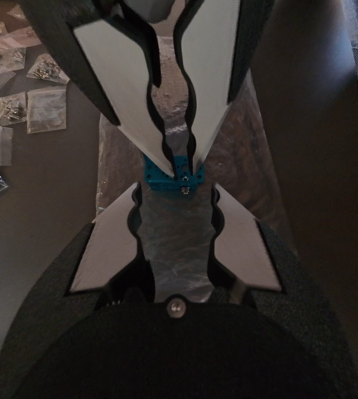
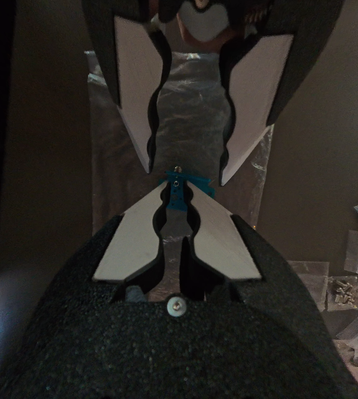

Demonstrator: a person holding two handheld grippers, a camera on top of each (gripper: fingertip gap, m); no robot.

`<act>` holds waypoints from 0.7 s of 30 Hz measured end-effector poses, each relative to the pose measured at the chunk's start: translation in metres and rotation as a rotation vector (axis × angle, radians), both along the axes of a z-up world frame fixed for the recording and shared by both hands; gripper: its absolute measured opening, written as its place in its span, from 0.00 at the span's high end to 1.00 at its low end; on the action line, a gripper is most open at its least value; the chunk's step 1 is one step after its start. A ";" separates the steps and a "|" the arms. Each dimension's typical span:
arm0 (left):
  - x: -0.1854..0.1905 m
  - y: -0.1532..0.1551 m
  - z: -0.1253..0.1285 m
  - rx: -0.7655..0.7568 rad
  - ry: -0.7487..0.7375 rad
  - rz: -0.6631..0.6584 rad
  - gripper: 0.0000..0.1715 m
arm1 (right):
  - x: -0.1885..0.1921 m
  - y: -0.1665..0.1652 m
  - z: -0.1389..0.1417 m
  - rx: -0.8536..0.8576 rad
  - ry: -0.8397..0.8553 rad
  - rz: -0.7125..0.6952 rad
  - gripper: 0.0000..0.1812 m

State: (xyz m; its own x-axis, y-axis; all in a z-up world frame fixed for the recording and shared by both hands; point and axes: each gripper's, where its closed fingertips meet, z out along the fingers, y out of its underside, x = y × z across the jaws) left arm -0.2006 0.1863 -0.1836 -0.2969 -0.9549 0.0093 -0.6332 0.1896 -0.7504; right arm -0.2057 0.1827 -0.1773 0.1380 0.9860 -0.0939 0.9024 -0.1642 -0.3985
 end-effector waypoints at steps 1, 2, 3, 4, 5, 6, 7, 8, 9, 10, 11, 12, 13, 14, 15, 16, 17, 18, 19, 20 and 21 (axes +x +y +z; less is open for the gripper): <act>0.000 0.001 -0.001 0.003 -0.002 0.000 0.62 | 0.001 -0.001 -0.004 -0.009 -0.008 0.004 0.94; -0.001 0.001 -0.001 0.002 -0.005 -0.002 0.63 | 0.001 -0.002 -0.006 -0.016 -0.008 0.005 0.93; -0.001 0.000 0.001 0.002 -0.016 -0.003 0.63 | 0.002 -0.002 -0.008 -0.017 -0.006 0.002 0.93; 0.000 0.000 0.003 0.005 -0.031 -0.003 0.63 | 0.002 -0.002 -0.010 -0.019 -0.007 0.001 0.93; 0.000 0.001 0.005 0.009 -0.041 0.000 0.63 | 0.003 -0.002 -0.012 -0.018 -0.013 0.003 0.94; 0.000 0.001 0.005 0.012 -0.042 0.003 0.63 | 0.002 0.000 -0.013 -0.010 -0.015 0.003 0.93; 0.000 0.002 0.004 0.016 -0.040 0.007 0.63 | 0.002 0.000 -0.013 -0.006 -0.016 0.001 0.94; 0.000 0.002 0.003 0.019 -0.037 0.010 0.63 | 0.001 -0.001 -0.013 -0.010 -0.015 0.003 0.94; 0.000 0.002 0.002 0.021 -0.032 0.011 0.63 | 0.000 0.000 -0.013 -0.004 -0.018 0.005 0.94; 0.001 0.002 0.001 0.026 -0.028 0.012 0.63 | 0.000 0.001 -0.014 0.008 -0.022 0.003 0.96; 0.001 0.002 0.000 0.032 -0.022 0.011 0.63 | 0.000 0.001 -0.014 0.013 -0.024 0.004 0.96; 0.001 0.002 -0.001 0.039 -0.016 0.010 0.64 | 0.000 0.001 -0.014 0.022 -0.026 0.008 0.96; 0.001 0.002 -0.003 0.047 -0.011 0.010 0.65 | 0.000 0.001 -0.014 0.034 -0.025 0.013 0.96; 0.001 0.002 -0.004 0.053 -0.007 0.011 0.66 | 0.000 0.000 -0.014 0.044 -0.023 0.018 0.96; 0.001 0.002 -0.005 0.058 -0.001 0.010 0.66 | 0.000 0.000 -0.015 0.052 -0.022 0.022 0.96; 0.001 0.002 -0.006 0.058 0.005 0.009 0.67 | 0.000 0.000 -0.015 0.057 -0.019 0.027 0.97; 0.001 0.002 -0.007 0.055 0.006 0.009 0.68 | -0.001 0.000 -0.015 0.060 -0.014 0.031 0.97; 0.001 0.002 -0.006 0.054 0.005 0.009 0.69 | -0.001 0.000 -0.015 0.062 -0.008 0.035 0.97; 0.001 0.002 -0.006 0.055 0.004 0.008 0.71 | -0.001 0.000 -0.015 0.062 -0.002 0.035 0.97; 0.000 0.001 -0.006 0.058 0.002 0.004 0.72 | -0.001 0.000 -0.015 0.065 0.000 0.037 0.98; 0.000 0.001 -0.006 0.063 0.000 0.000 0.73 | -0.001 -0.001 -0.014 0.074 0.005 0.044 0.98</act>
State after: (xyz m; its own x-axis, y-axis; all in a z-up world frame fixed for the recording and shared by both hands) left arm -0.2002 0.1870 -0.1900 -0.2968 -0.9535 -0.0513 -0.6329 0.2367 -0.7371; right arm -0.2064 0.1821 -0.1918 0.0945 0.9953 -0.0207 0.9060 -0.0947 -0.4125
